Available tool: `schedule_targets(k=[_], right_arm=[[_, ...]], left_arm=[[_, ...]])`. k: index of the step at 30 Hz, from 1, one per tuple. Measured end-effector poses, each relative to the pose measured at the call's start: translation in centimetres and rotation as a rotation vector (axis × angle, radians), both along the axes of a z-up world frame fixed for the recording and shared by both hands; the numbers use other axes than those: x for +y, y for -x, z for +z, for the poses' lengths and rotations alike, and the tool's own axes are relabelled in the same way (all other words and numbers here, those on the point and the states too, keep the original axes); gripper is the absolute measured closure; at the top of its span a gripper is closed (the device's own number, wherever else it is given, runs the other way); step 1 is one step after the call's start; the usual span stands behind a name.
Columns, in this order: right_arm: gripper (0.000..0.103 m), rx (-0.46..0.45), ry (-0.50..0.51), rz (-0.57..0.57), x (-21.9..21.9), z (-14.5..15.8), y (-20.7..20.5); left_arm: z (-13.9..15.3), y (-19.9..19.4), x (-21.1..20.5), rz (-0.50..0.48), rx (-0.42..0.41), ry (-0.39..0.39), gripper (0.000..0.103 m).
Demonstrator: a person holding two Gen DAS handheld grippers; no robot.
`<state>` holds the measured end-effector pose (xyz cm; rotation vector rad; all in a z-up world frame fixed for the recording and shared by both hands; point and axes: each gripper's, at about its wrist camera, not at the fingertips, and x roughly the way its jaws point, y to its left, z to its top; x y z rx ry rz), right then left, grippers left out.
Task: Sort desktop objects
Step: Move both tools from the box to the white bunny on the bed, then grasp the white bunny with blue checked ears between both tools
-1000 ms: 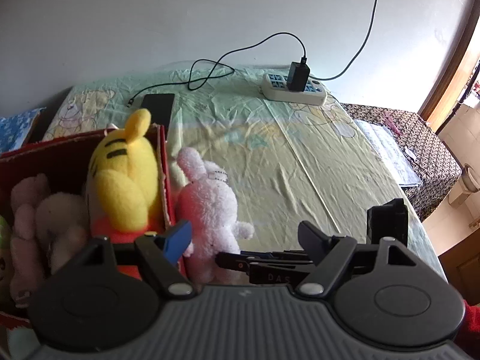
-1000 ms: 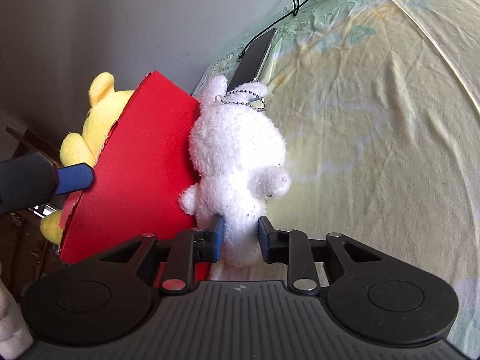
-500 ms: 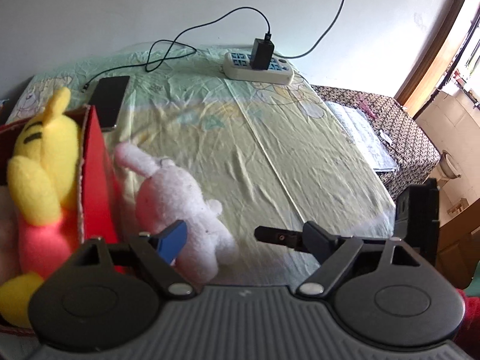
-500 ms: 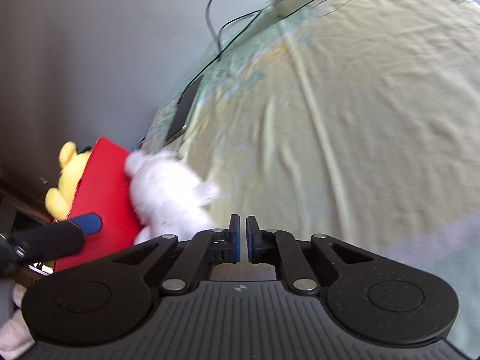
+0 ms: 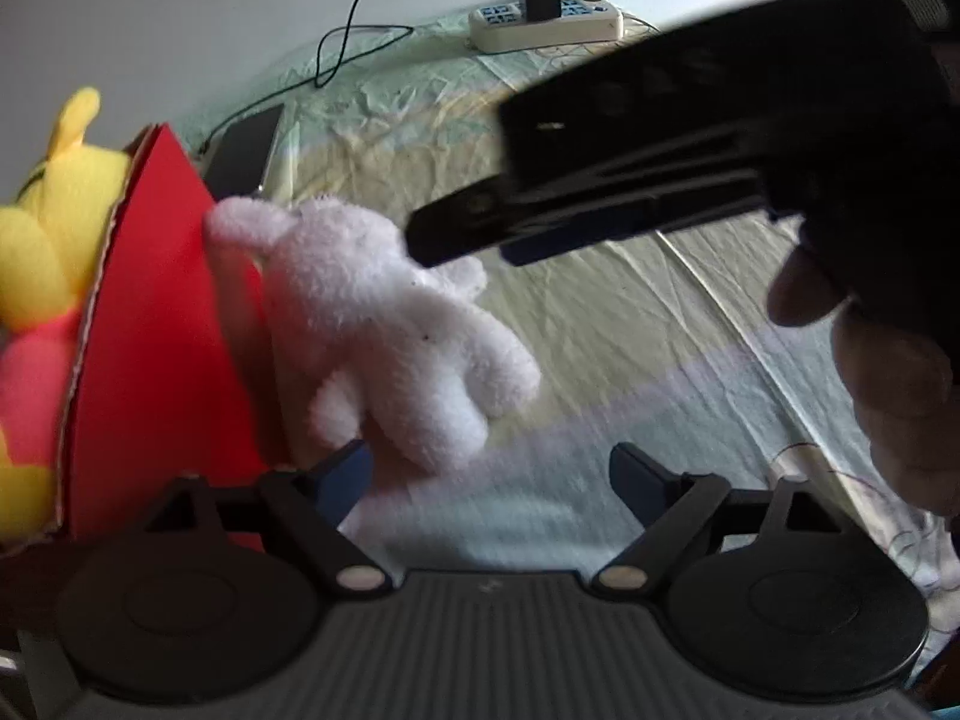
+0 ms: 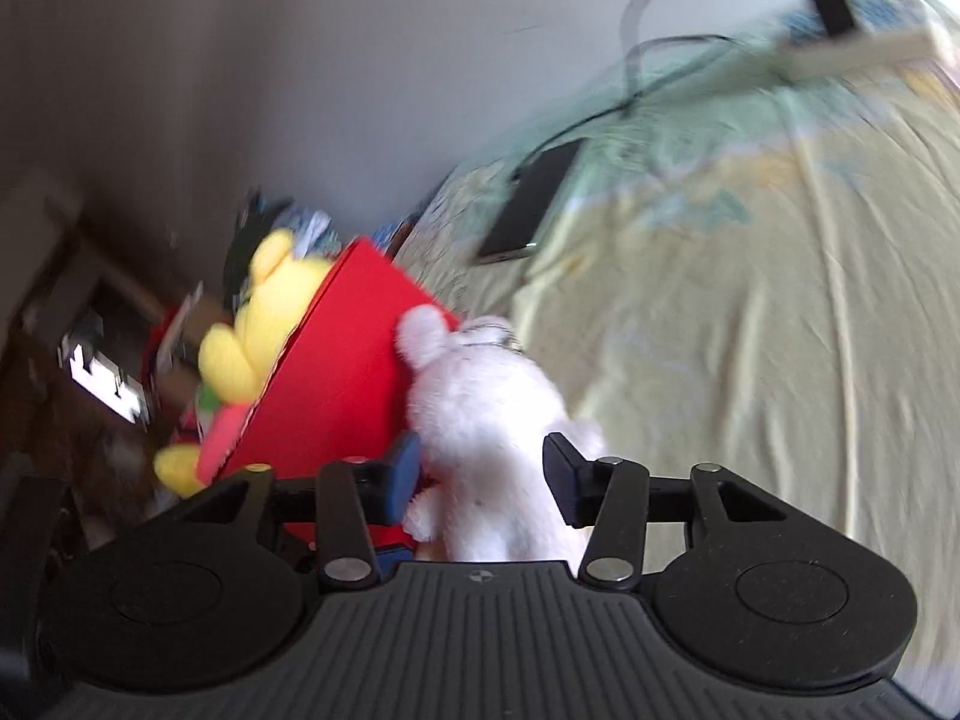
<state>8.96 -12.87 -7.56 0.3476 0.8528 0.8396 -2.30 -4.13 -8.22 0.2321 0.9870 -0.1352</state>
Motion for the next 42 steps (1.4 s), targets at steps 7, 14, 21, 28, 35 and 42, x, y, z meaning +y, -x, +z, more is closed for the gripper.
schedule_targets(k=[7,14,21,28,35,42], right_arm=[[0.037,-0.083,0.124,0.142,4.6,0.8,-2.9],[0.030,0.003,0.168,0.057,2.3,-2.0,-4.4],[0.030,0.013,0.139,-0.098,-1.9,-1.6,-5.2],[0.038,0.024,0.223,-0.226,-5.5,-2.3,-5.5],[0.048,0.156,0.023,-0.318,-10.7,-2.7,-4.6],[0.047,0.226,-0.095,-0.307,-10.7,-3.1,-4.7]], left_arm=[[-1.8,-0.5,1.9,0.006,0.056,0.067,0.017],[-1.3,-0.3,2.1,-0.031,0.040,0.086,0.015],[0.3,-3.0,3.1,-0.006,0.004,0.150,0.014],[1.2,-6.2,2.1,-0.022,-0.027,0.218,0.014],[2.4,-7.4,2.8,-0.017,-0.015,0.399,0.014],[1.3,-9.8,3.7,0.079,0.057,0.467,0.020]])
